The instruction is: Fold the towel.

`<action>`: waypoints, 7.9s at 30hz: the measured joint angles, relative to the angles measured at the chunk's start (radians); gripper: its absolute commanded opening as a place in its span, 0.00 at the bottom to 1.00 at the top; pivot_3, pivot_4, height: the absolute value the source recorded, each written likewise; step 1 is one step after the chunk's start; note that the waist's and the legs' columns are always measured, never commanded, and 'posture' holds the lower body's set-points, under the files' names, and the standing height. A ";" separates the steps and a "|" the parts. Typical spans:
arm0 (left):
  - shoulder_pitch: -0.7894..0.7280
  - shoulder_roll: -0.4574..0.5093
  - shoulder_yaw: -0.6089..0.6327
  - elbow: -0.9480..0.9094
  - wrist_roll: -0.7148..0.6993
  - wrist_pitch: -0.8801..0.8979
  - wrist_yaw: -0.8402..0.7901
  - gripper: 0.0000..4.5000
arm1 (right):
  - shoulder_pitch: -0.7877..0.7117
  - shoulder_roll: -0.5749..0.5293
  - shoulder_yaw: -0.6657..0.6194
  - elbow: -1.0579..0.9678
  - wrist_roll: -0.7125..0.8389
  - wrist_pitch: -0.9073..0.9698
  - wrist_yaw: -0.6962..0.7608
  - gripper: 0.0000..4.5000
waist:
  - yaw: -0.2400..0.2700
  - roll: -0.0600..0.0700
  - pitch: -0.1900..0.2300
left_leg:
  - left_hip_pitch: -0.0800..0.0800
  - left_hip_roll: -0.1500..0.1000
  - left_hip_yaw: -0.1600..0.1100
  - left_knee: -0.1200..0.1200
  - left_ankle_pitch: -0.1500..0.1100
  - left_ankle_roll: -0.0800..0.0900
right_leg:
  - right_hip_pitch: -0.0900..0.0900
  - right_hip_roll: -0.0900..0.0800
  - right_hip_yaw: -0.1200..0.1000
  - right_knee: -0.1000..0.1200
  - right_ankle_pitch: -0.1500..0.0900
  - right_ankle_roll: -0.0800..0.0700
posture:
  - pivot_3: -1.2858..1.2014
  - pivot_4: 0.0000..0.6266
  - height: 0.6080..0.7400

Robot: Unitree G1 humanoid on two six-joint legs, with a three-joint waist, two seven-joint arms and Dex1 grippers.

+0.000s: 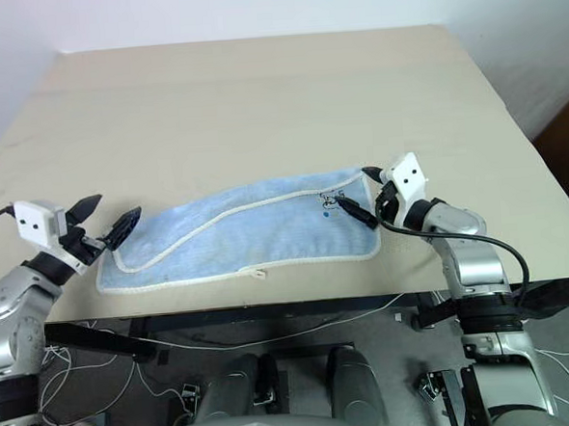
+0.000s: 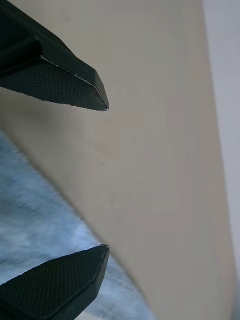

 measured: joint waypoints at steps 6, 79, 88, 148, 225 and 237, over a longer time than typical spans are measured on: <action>0.004 0.009 0.000 -0.019 0.001 0.007 -0.001 1.00 | 0.000 0.002 0.000 -0.001 0.000 0.000 -0.003 1.00 | -0.001 0.000 0.000 | 0.000 0.000 0.000 0.000 -0.001 -0.002 | 0.000 -0.001 0.000 0.000 0.000 0.000 | 0.52 0.24 1.00; -0.050 0.346 -0.263 0.429 0.274 -0.679 -0.513 0.03 | 0.007 0.074 0.031 0.003 -0.047 -0.066 -0.096 1.00 | -0.003 0.002 0.001 | -0.002 0.001 0.002 -0.003 0.000 0.001 | -0.005 0.001 0.001 0.000 0.001 -0.002 | 0.52 0.24 1.00; -0.057 0.324 -0.226 0.348 0.157 -0.469 -0.501 0.01 | -0.033 0.048 0.031 0.009 -0.062 -0.076 -0.085 1.00 | -0.003 0.001 0.002 | -0.003 0.001 0.002 -0.002 0.000 0.001 | -0.005 0.002 0.001 0.001 0.001 -0.002 | 0.52 0.24 1.00; -0.767 0.116 -0.096 0.664 0.253 -0.420 0.203 0.00 | -0.719 -0.218 0.274 0.751 -0.639 -0.790 -0.601 0.01 | -0.019 -0.001 0.003 | 0.000 0.001 0.007 -0.003 0.005 -0.006 | 0.000 0.004 0.002 0.000 -0.002 0.003 | 0.52 0.24 1.00; -0.229 0.079 -0.022 0.413 0.165 -0.288 0.023 1.00 | -0.183 -0.113 -0.159 0.187 0.198 0.316 -0.135 1.00 | -0.009 0.000 0.004 | 0.002 0.001 0.001 0.002 0.003 -0.005 | 0.002 0.000 0.001 0.003 -0.001 -0.002 | 0.52 0.24 1.00; -0.185 0.049 -0.111 0.214 0.099 -0.265 -0.161 1.00 | -0.022 0.108 -0.526 -0.115 0.661 0.989 -0.561 1.00 | -0.001 0.000 0.003 | 0.001 0.001 0.001 0.001 0.001 0.000 | 0.000 0.001 0.001 0.002 0.000 -0.002 | 0.52 0.24 1.00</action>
